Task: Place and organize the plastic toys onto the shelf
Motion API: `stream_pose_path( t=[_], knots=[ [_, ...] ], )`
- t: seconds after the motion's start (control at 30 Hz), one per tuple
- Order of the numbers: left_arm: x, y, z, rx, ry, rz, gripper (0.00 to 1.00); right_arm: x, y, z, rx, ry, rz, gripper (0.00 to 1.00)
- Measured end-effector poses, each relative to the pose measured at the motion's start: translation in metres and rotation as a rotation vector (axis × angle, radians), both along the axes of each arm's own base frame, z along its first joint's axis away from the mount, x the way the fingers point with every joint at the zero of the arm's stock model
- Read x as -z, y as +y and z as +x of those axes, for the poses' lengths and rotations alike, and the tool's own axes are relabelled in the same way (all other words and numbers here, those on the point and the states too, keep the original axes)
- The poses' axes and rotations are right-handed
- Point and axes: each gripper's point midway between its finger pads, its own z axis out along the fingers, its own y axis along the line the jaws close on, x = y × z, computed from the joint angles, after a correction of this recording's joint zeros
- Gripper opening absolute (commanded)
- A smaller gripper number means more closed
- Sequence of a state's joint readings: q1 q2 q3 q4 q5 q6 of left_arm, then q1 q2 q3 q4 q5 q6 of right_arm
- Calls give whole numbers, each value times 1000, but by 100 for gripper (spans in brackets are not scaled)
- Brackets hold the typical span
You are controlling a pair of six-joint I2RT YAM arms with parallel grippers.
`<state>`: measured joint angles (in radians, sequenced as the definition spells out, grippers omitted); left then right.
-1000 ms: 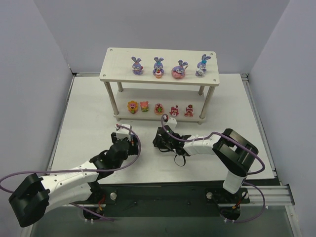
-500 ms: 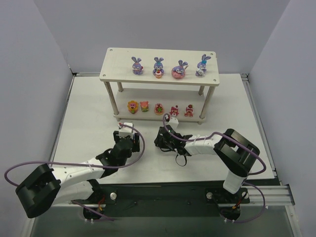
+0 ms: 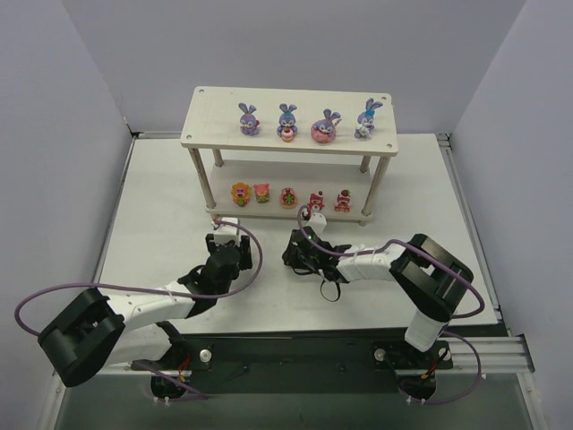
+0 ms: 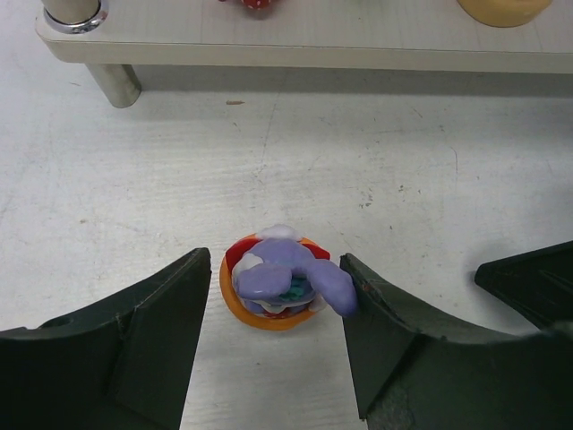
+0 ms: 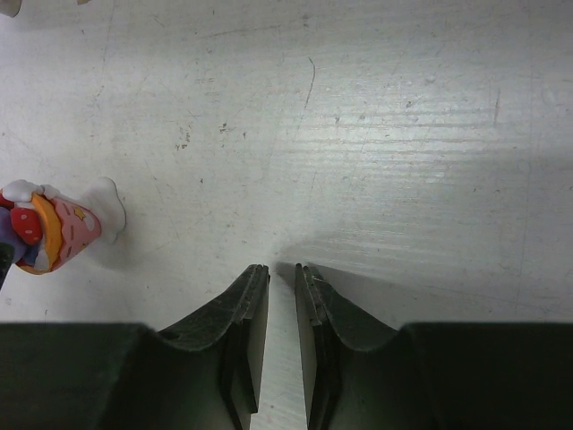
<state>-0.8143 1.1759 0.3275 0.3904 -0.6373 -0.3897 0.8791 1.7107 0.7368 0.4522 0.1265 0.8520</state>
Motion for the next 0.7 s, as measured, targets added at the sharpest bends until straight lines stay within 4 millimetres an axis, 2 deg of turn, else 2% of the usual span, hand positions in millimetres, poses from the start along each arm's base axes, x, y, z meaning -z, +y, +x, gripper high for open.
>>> stream_pose_path(
  t=[0.17, 0.43, 0.53, 0.67, 0.7],
  knots=[
    [-1, -1, 4, 2, -3, -25, 67, 0, -1, 1, 3, 0, 0, 21],
    [-4, -3, 8, 5, -9, -53, 53, 0, -2, 0, 4, 0, -1, 20],
    [-4, -4, 9, 7, -12, -59, 46, 0, -2, 1, 5, 1, -1, 20],
    [-4, -6, 9, 13, -14, -65, 31, 1, -4, 1, 9, 1, -2, 20],
    [-4, -6, 10, 14, -14, -66, 20, 0, -4, 2, 10, 1, -2, 20]
  ],
)
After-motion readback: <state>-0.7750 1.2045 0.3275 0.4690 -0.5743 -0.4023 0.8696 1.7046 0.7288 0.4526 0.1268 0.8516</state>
